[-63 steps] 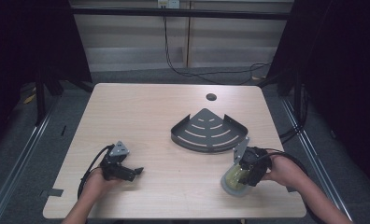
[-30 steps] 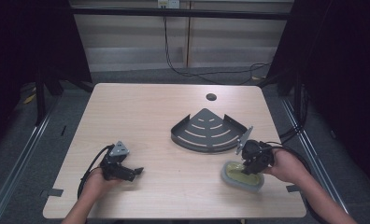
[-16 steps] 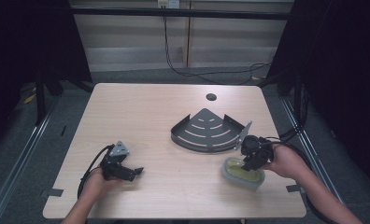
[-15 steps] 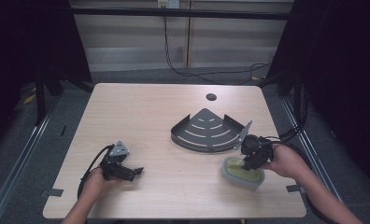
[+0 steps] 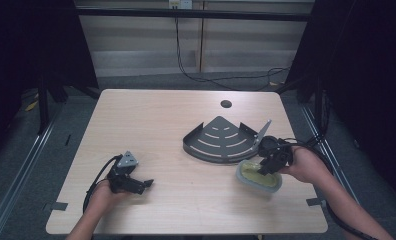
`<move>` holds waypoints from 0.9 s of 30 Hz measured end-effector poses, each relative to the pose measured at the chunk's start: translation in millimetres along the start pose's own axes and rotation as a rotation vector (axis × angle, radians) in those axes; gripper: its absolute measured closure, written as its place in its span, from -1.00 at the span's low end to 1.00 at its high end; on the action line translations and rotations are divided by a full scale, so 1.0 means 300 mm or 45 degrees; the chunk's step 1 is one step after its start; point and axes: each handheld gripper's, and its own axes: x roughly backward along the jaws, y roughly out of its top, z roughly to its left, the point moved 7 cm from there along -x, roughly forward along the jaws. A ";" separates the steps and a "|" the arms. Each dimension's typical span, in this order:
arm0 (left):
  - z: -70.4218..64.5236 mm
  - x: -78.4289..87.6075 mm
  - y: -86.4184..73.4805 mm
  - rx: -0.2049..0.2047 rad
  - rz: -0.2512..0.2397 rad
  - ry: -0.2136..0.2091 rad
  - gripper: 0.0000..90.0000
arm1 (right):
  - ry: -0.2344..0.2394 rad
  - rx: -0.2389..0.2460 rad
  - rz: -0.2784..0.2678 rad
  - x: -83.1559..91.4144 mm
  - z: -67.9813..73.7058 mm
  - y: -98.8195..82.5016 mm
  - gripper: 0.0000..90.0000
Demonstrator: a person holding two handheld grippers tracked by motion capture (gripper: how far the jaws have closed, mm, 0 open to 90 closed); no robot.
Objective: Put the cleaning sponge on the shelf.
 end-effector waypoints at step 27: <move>0.000 0.000 0.000 0.000 0.000 0.000 -0.90 | -0.080 -0.076 -0.027 0.109 -0.098 0.065 0.60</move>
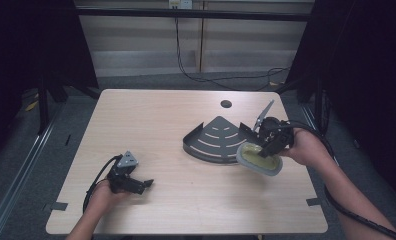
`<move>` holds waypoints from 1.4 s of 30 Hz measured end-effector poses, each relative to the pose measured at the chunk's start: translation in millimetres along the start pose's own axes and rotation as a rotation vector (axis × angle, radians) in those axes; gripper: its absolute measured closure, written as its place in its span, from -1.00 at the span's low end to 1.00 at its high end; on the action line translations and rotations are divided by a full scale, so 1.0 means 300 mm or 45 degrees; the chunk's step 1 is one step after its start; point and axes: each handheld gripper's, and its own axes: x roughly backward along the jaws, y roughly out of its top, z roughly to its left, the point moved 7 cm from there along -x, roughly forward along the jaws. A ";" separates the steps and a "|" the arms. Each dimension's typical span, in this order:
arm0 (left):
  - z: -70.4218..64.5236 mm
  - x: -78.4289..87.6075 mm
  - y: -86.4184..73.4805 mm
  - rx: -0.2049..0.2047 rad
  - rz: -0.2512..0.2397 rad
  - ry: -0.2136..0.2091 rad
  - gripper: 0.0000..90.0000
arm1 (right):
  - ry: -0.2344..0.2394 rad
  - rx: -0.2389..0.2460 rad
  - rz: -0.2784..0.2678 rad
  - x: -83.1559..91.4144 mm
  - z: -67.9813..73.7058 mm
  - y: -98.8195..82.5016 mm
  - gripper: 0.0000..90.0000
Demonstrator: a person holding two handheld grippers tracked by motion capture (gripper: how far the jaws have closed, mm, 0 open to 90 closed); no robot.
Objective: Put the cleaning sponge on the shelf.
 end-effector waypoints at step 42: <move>-0.002 -0.001 0.002 0.012 -0.010 -0.005 -0.90 | -0.116 -0.136 -0.001 0.002 -0.167 0.118 0.60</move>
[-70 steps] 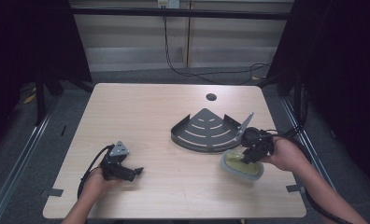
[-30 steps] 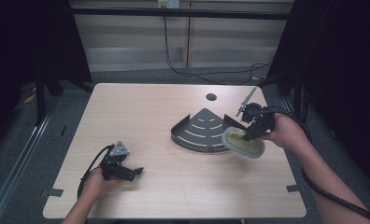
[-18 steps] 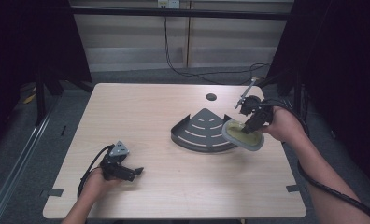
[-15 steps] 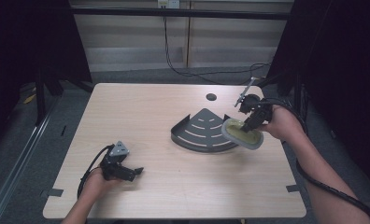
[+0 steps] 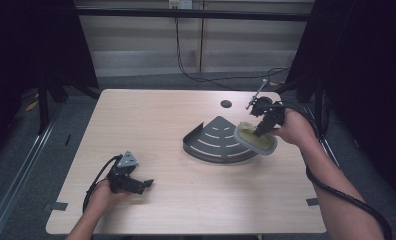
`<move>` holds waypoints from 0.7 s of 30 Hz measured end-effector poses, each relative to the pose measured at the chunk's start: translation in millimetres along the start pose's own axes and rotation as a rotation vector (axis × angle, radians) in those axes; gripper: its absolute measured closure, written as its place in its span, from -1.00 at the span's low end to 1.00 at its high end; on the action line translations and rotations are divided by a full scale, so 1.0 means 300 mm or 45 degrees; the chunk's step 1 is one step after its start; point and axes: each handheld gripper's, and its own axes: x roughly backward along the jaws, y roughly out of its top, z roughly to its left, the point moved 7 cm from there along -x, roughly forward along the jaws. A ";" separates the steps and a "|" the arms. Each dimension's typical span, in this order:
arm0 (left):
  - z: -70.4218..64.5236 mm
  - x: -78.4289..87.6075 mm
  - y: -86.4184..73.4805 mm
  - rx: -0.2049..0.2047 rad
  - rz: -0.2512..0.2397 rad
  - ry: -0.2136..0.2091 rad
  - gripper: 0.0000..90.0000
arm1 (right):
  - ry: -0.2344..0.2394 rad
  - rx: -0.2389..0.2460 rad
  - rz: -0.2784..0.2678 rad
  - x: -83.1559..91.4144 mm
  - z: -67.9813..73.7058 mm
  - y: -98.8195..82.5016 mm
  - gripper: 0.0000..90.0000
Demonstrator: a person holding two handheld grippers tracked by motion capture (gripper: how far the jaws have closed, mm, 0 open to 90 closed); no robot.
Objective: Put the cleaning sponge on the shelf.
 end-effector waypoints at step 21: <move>0.000 0.001 -0.001 -0.001 0.007 0.002 -0.90 | -0.024 -0.076 -0.010 -0.060 -0.061 0.077 0.60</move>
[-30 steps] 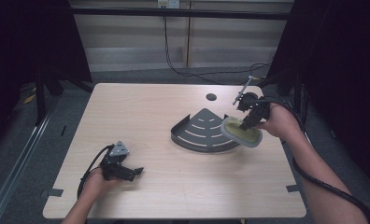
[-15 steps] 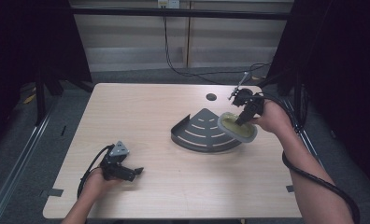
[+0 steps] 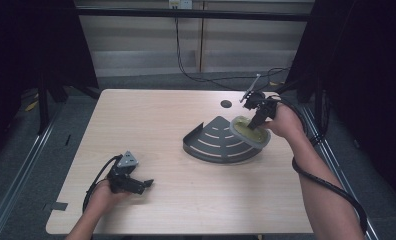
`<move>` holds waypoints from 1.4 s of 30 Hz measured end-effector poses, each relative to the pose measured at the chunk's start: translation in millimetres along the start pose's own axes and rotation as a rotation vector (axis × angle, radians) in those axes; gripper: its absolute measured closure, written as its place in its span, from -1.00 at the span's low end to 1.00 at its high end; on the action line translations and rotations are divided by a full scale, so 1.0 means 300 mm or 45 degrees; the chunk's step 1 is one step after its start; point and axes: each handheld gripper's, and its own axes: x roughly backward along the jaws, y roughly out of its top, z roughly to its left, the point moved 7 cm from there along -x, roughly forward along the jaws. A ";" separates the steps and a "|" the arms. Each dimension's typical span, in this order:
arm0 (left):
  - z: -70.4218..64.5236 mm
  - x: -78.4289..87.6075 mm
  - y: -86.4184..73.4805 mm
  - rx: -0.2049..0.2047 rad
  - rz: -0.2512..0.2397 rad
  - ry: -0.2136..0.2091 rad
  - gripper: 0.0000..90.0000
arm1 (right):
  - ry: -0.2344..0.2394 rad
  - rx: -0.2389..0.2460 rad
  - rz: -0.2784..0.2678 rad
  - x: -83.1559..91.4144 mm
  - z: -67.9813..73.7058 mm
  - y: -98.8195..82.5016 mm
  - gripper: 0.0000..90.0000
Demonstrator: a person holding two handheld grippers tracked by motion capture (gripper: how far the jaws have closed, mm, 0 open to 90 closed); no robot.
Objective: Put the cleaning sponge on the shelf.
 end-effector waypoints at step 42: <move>0.000 -0.002 0.001 0.002 -0.007 0.002 -0.90 | 0.018 -0.034 0.006 -0.168 -0.017 0.067 0.60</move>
